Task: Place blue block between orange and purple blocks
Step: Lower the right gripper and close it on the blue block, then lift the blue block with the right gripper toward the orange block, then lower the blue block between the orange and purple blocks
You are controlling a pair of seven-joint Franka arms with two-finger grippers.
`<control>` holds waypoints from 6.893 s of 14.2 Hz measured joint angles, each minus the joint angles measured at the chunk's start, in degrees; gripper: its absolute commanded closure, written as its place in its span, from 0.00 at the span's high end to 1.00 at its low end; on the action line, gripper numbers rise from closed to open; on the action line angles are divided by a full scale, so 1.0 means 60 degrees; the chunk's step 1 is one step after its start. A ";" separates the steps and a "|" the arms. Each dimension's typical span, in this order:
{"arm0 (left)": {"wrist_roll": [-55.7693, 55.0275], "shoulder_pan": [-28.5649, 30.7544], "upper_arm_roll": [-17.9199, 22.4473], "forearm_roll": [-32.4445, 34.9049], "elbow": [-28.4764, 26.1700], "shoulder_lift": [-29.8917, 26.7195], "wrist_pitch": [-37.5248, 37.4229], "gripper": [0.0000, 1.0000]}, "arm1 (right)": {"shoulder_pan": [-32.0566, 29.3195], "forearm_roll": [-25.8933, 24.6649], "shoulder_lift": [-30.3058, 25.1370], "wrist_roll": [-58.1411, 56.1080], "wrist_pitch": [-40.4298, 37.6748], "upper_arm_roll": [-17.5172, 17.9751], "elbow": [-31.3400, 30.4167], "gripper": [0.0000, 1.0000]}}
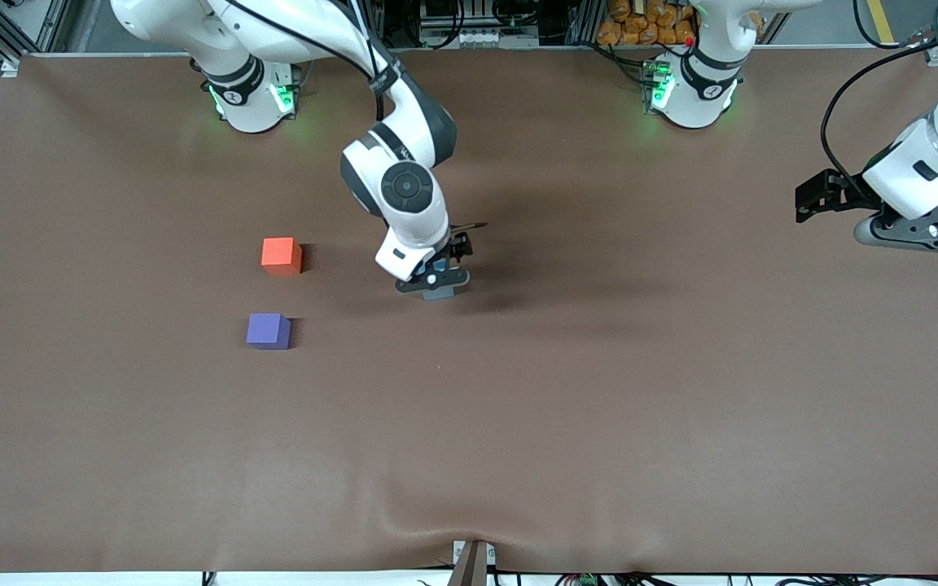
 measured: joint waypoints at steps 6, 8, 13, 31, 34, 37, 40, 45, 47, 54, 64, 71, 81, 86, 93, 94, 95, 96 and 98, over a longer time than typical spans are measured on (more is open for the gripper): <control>0.0000 0.0001 0.0000 0.0000 0.0000 0.0009 0.0000 1.00 | -0.0039 -0.0002 0.0400 0.0002 0.0485 0.0018 -0.0004 1.00; 0.0000 0.0001 0.0000 0.0000 0.0000 0.0014 0.0000 1.00 | -0.0016 -0.0004 0.0486 0.0002 0.0531 0.0036 -0.0004 1.00; 0.0000 0.0006 0.0004 0.0000 0.0000 0.0024 0.0000 1.00 | 0.0013 -0.0011 0.0583 0.0004 0.0660 0.0049 -0.0004 1.00; 0.0000 0.0028 0.0013 0.0000 -0.0002 0.0162 0.0004 1.00 | 0.0019 -0.0469 0.0969 0.0051 0.1107 0.0050 0.0168 0.15; 0.0000 0.0028 0.0013 0.0000 -0.0002 0.0162 0.0004 1.00 | -0.0004 -0.0469 0.0960 0.0062 0.0956 0.0031 0.0391 0.09; 0.0000 0.0028 0.0013 0.0000 -0.0002 0.0162 0.0004 1.00 | -0.0147 -0.0468 0.0812 0.0071 0.0540 0.0010 0.0608 0.09; 0.0000 0.0031 0.0014 0.0000 -0.0002 0.0163 0.0004 1.00 | -0.0521 -0.0468 0.0396 0.0023 -0.0138 -0.0008 0.0670 0.09; 0.0000 0.0031 0.0014 0.0000 -0.0002 0.0164 0.0004 1.00 | -0.1338 -0.0467 -0.0341 -0.0893 -0.1366 -0.0015 0.0674 0.08; 0.0000 0.0031 0.0014 0.0000 -0.0002 0.0174 0.0004 1.00 | -0.1709 -0.0467 -0.0681 -0.1084 -0.1881 -0.0026 0.0669 0.08; 0.0000 0.0030 0.0012 0.0000 -0.0002 0.0194 0.0004 1.00 | -0.3598 -0.0393 -0.1789 -0.3061 -0.2973 -0.0041 0.0111 0.08; -0.0109 0.0043 0.0020 0.0000 0.0262 0.0146 0.0000 1.00 | -0.4380 -0.0375 -0.2370 -0.3659 -0.1378 -0.0041 -0.2439 0.08; -0.0930 0.0049 0.0056 0.0000 0.0981 -0.0419 -0.0811 1.00 | -0.4687 -0.0476 -0.2463 -0.4095 -0.0839 -0.0049 -0.3078 0.08; -0.1123 0.0039 0.0038 -0.0118 0.0983 -0.0312 -0.0907 1.00 | -0.4944 -0.0484 -0.2476 -0.4181 0.0131 -0.0050 -0.3738 0.07; -0.1123 0.0038 0.0037 -0.0188 0.0945 -0.0264 -0.0918 1.00 | -0.4951 -0.0484 -0.2461 -0.4181 0.0628 -0.0050 -0.4024 0.07; -0.1123 0.0038 0.0036 -0.0196 0.0943 -0.0238 -0.0921 1.00 | -0.4991 -0.0484 -0.2263 -0.4181 0.0958 -0.0050 -0.4134 0.07; -0.1123 0.0038 0.0035 -0.0196 0.0944 -0.0238 -0.0921 1.00 | -0.4992 -0.0484 -0.2224 -0.4181 0.1042 -0.0050 -0.4156 0.07; -0.1123 0.0037 0.0033 -0.0197 0.0944 -0.0238 -0.0921 1.00 | -0.4994 -0.0484 -0.2191 -0.4181 0.1155 -0.0050 -0.4211 0.07; -0.1123 0.0037 0.0032 -0.0197 0.0944 -0.0238 -0.0921 1.00 | -0.4996 -0.0484 -0.2147 -0.4181 0.1263 -0.0050 -0.4264 0.07; -0.1123 0.0037 0.0032 -0.0197 0.0944 -0.0238 -0.0921 1.00 | -0.4997 -0.0484 -0.2044 -0.4181 0.1481 -0.0050 -0.4356 0.07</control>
